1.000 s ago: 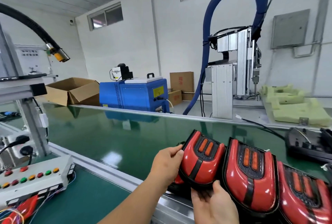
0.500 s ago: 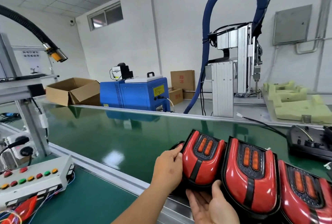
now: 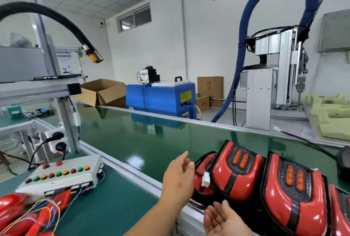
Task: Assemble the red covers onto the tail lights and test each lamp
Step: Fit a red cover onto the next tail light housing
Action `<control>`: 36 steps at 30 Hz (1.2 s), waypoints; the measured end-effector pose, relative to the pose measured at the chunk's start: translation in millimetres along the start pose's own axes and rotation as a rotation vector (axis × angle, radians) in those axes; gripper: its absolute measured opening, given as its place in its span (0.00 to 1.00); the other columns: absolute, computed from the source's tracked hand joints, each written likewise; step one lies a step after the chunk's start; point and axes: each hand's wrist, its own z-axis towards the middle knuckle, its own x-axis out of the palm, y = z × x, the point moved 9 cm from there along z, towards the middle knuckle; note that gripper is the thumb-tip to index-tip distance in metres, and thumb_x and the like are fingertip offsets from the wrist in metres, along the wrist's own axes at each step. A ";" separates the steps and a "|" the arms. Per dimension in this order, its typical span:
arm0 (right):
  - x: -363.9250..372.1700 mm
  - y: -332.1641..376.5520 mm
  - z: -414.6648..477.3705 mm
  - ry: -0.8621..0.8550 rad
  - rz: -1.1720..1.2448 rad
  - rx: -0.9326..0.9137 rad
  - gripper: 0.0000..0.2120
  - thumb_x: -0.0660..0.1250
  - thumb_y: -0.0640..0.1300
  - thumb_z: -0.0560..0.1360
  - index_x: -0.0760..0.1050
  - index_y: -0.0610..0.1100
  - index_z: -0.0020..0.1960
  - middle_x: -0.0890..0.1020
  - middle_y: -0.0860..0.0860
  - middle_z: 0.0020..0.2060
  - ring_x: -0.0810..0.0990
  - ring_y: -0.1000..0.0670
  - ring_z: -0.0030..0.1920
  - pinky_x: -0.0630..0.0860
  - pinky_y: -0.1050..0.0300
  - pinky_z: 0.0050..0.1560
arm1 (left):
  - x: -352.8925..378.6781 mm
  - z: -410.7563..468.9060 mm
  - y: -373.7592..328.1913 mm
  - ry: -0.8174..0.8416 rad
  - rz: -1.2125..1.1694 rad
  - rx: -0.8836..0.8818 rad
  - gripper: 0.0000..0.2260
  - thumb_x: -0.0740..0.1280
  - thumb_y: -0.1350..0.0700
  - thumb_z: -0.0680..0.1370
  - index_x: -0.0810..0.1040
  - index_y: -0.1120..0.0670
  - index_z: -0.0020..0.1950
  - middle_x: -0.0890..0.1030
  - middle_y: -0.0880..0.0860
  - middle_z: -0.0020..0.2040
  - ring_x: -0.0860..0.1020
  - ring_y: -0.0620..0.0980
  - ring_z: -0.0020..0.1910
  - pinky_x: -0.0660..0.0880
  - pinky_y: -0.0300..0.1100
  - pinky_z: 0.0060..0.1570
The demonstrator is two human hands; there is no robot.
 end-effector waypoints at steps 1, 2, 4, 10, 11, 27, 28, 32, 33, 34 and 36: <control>6.3 -6.3 0.7 0.009 -0.035 0.003 0.15 0.58 0.45 0.83 0.72 0.32 0.51 0.71 0.41 0.36 0.68 0.46 0.33 0.67 0.64 0.12 | -15.1 -2.5 2.9 -0.034 -0.032 -0.013 0.18 0.61 0.52 0.82 0.70 0.47 0.72 0.75 0.40 0.53 0.74 0.35 0.51 0.66 0.27 0.51; 13.8 -13.6 1.7 0.026 -0.070 0.009 0.16 0.58 0.45 0.83 0.71 0.32 0.45 0.70 0.42 0.35 0.67 0.46 0.33 0.66 0.65 0.12 | -32.4 -5.7 5.6 -0.070 -0.065 -0.025 0.17 0.62 0.52 0.81 0.70 0.46 0.70 0.76 0.41 0.52 0.74 0.35 0.50 0.67 0.24 0.46; 31.3 -29.3 2.4 0.071 -0.123 0.010 0.17 0.58 0.45 0.83 0.68 0.35 0.40 0.69 0.43 0.34 0.66 0.47 0.32 0.66 0.65 0.13 | -71.3 -14.3 12.9 -0.143 -0.114 -0.048 0.15 0.63 0.52 0.81 0.73 0.45 0.67 0.77 0.41 0.50 0.75 0.37 0.44 0.69 0.25 0.39; 96.7 -103.5 -8.9 0.201 -0.302 0.043 0.17 0.59 0.48 0.82 0.69 0.39 0.39 0.69 0.44 0.32 0.65 0.47 0.30 0.67 0.65 0.19 | -203.4 -54.5 39.4 -0.388 -0.129 -0.095 0.14 0.65 0.55 0.80 0.71 0.41 0.62 0.77 0.42 0.44 0.72 0.36 0.30 0.68 0.29 0.30; 108.0 -118.3 -12.8 0.225 -0.324 0.046 0.17 0.60 0.48 0.82 0.69 0.39 0.39 0.69 0.44 0.32 0.66 0.48 0.30 0.66 0.67 0.18 | -224.3 -63.3 44.5 -0.428 -0.118 -0.107 0.13 0.65 0.56 0.80 0.71 0.42 0.61 0.77 0.43 0.44 0.72 0.37 0.30 0.68 0.29 0.29; 244.3 -405.3 -138.3 0.754 -0.908 0.148 0.15 0.62 0.49 0.80 0.73 0.42 0.38 0.72 0.52 0.17 0.73 0.49 0.25 0.67 0.55 0.31 | -478.2 -231.8 118.6 -0.980 -0.002 -0.255 0.14 0.67 0.58 0.78 0.74 0.42 0.60 0.80 0.43 0.47 0.78 0.36 0.44 0.69 0.25 0.36; 249.7 -419.2 -144.2 0.770 -0.935 0.145 0.15 0.63 0.47 0.80 0.73 0.41 0.36 0.71 0.52 0.17 0.72 0.49 0.24 0.67 0.54 0.32 | -491.7 -243.5 123.4 -1.034 0.010 -0.263 0.14 0.67 0.58 0.78 0.74 0.42 0.59 0.80 0.42 0.46 0.78 0.35 0.42 0.69 0.26 0.36; 265.9 -468.5 -162.7 0.806 -1.025 0.165 0.15 0.63 0.46 0.79 0.72 0.40 0.36 0.70 0.52 0.18 0.69 0.50 0.23 0.67 0.55 0.30 | -528.2 -274.4 144.3 -1.187 -0.033 -0.315 0.14 0.65 0.59 0.78 0.75 0.49 0.63 0.80 0.43 0.47 0.79 0.46 0.44 0.76 0.43 0.49; 269.1 -479.8 -165.4 0.812 -1.043 0.176 0.15 0.63 0.46 0.79 0.72 0.40 0.36 0.70 0.52 0.17 0.68 0.50 0.24 0.67 0.55 0.30 | -534.3 -277.5 147.3 -1.212 -0.042 -0.325 0.15 0.65 0.59 0.78 0.75 0.50 0.64 0.80 0.43 0.47 0.79 0.48 0.45 0.77 0.47 0.52; 272.7 -490.3 -167.5 0.820 -1.061 0.180 0.15 0.63 0.46 0.79 0.72 0.41 0.36 0.69 0.52 0.17 0.68 0.50 0.24 0.67 0.54 0.31 | -539.4 -278.8 149.1 -1.228 -0.038 -0.334 0.16 0.64 0.58 0.78 0.74 0.50 0.65 0.80 0.42 0.48 0.80 0.48 0.46 0.77 0.47 0.51; 277.6 -508.7 -170.1 0.839 -1.100 0.174 0.16 0.62 0.46 0.79 0.72 0.41 0.34 0.70 0.51 0.17 0.68 0.50 0.24 0.68 0.53 0.33 | -546.1 -280.3 151.0 -1.238 -0.003 -0.347 0.16 0.64 0.57 0.78 0.73 0.49 0.67 0.78 0.40 0.48 0.79 0.44 0.46 0.75 0.39 0.45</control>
